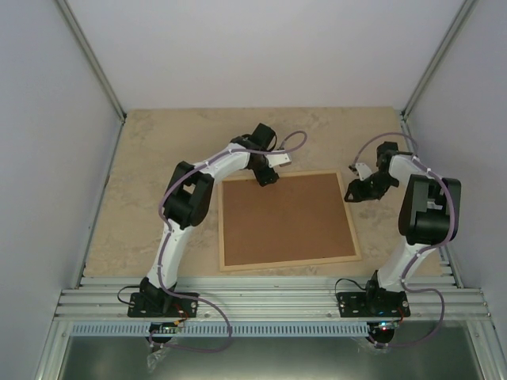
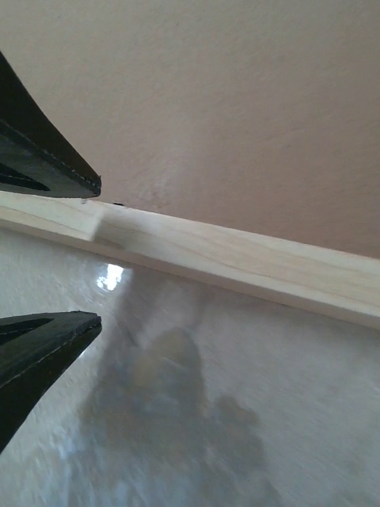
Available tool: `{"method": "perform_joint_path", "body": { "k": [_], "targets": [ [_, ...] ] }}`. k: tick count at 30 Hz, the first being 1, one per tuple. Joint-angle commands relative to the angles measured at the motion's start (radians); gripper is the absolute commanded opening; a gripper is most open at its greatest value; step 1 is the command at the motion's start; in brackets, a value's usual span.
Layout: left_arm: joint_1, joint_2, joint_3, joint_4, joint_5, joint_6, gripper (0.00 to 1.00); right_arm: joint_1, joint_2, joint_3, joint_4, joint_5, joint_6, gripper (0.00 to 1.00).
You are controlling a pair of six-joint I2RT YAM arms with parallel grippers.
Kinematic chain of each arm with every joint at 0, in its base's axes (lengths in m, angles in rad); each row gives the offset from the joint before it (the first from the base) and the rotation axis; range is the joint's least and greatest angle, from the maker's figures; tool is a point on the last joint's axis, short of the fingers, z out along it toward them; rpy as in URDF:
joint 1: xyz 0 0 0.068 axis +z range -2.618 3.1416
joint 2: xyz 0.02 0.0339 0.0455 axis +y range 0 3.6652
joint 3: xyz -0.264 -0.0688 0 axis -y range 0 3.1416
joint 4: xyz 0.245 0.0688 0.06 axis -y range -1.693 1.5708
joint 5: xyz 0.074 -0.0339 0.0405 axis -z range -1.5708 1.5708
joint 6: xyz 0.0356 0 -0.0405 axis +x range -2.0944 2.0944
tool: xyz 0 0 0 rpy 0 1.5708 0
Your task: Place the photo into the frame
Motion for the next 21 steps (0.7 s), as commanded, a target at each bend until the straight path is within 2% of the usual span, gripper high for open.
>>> {"method": "perform_joint_path", "body": {
  "k": [1, 9, 21],
  "targets": [
    [-0.018, 0.049, -0.055, 0.01, -0.071, -0.02, 0.76, 0.019, -0.014, -0.059, 0.013, 0.039, 0.028, 0.41],
    [-0.019, 0.042, -0.089, 0.024, -0.067, -0.015, 0.76, 0.036, -0.027, -0.078, 0.065, 0.062, 0.083, 0.35],
    [-0.019, 0.018, -0.144, 0.048, -0.065, -0.013, 0.75, 0.033, -0.076, -0.042, 0.052, 0.016, 0.099, 0.33]
  ]
}}
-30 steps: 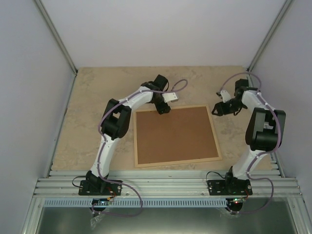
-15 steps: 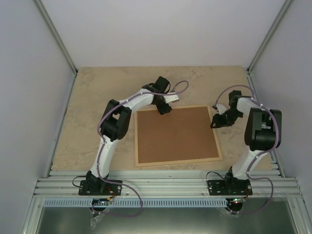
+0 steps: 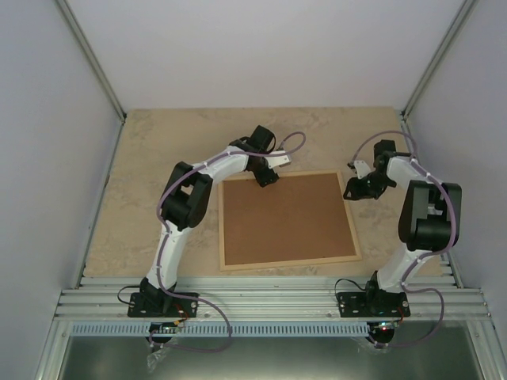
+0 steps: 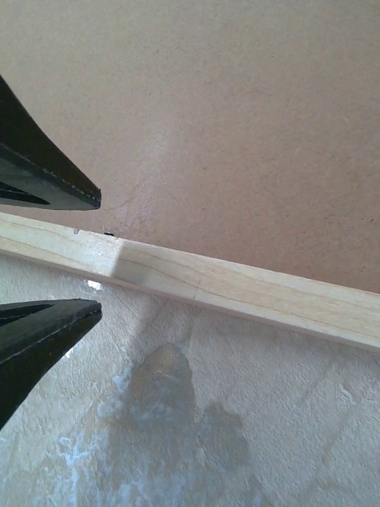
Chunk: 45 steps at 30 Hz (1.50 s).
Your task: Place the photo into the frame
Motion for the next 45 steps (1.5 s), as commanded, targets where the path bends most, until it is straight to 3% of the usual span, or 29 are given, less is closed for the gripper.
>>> {"method": "perform_joint_path", "body": {
  "k": [1, 19, 40, 45],
  "targets": [
    [-0.014, 0.051, -0.067, -0.039, -0.058, 0.008, 0.75, -0.003, -0.018, 0.005, 0.011, -0.012, 0.017, 0.33],
    [-0.015, 0.047, -0.091, -0.018, -0.062, -0.008, 0.75, 0.013, 0.073, -0.019, 0.056, 0.046, 0.037, 0.26],
    [-0.014, 0.052, -0.089, -0.013, -0.064, -0.003, 0.75, 0.021, 0.054, -0.056, 0.061, 0.045, 0.037, 0.23],
    [-0.012, 0.048, -0.087, -0.015, -0.058, -0.023, 0.75, 0.025, 0.077, -0.025, 0.061, 0.002, 0.035, 0.11]
  ]
}}
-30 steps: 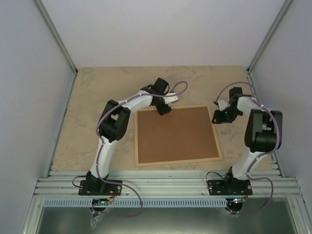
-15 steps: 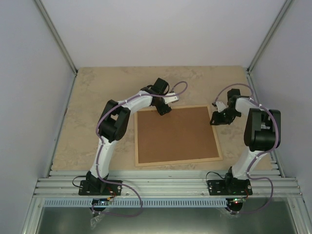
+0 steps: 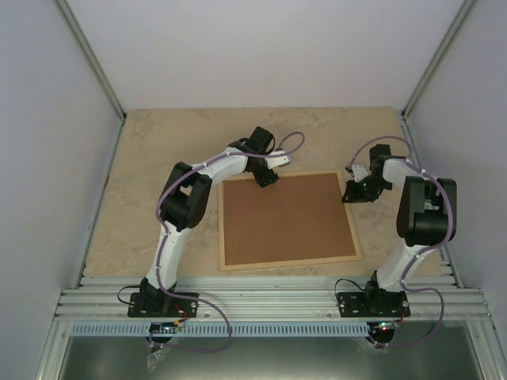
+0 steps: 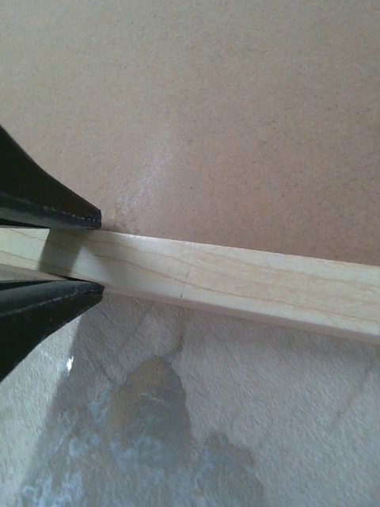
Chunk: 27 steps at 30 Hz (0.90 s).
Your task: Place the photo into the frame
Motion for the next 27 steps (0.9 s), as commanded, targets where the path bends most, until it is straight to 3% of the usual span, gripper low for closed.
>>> {"method": "perform_joint_path", "body": {
  "k": [1, 12, 17, 23, 27],
  "targets": [
    [-0.011, 0.062, -0.044, -0.059, -0.051, -0.009, 0.75, 0.011, 0.048, 0.025, 0.001, -0.007, -0.017, 0.09],
    [0.066, -0.008, 0.031, -0.127, 0.16, -0.149, 0.77, 0.102, 0.194, 0.206, 0.005, -0.008, -0.191, 0.09],
    [0.057, 0.081, 0.164, -0.188, 0.217, -0.241, 0.79, 0.118, 0.249, 0.297, -0.022, -0.033, -0.221, 0.1],
    [0.021, 0.115, 0.131, -0.179, 0.15, -0.236, 0.76, 0.101, 0.247, 0.407, -0.098, -0.094, -0.215, 0.25],
    [0.02, 0.111, 0.087, -0.16, 0.091, -0.255, 0.73, 0.091, 0.197, 0.413, -0.111, -0.073, -0.184, 0.3]
  ]
}}
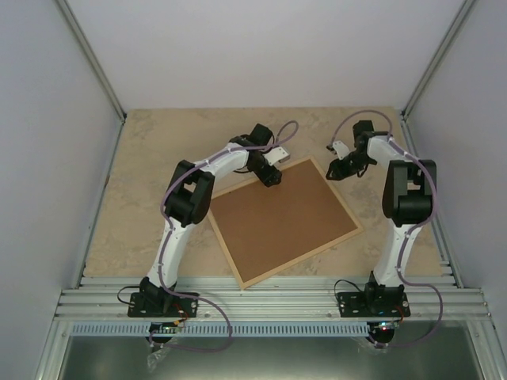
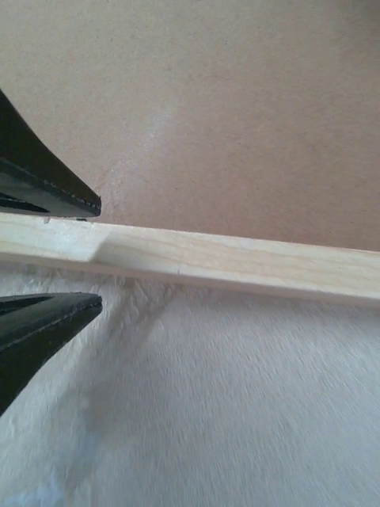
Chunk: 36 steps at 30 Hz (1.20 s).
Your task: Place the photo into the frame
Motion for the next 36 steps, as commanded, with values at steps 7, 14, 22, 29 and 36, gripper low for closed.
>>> {"method": "perform_joint_path", "body": {
  "k": [7, 14, 22, 29, 36],
  "targets": [
    [-0.007, 0.025, -0.081, -0.01, -0.069, -0.067, 0.71, 0.001, -0.051, -0.007, -0.022, 0.049, 0.047, 0.28],
    [-0.007, 0.025, -0.092, -0.007, -0.075, -0.075, 0.71, 0.029, -0.043, -0.044, -0.006, 0.073, 0.064, 0.25],
    [-0.007, 0.025, -0.092, -0.007, -0.074, -0.076, 0.7, 0.04, -0.034, -0.063, 0.029, 0.115, 0.091, 0.2],
    [-0.007, 0.023, -0.094, -0.006, -0.077, -0.071, 0.7, 0.047, -0.019, -0.069, 0.047, 0.121, 0.101, 0.19],
    [-0.008, 0.023, -0.097, -0.002, -0.077, -0.074, 0.7, 0.061, -0.019, -0.075, 0.046, 0.105, 0.111, 0.19]
  ]
}}
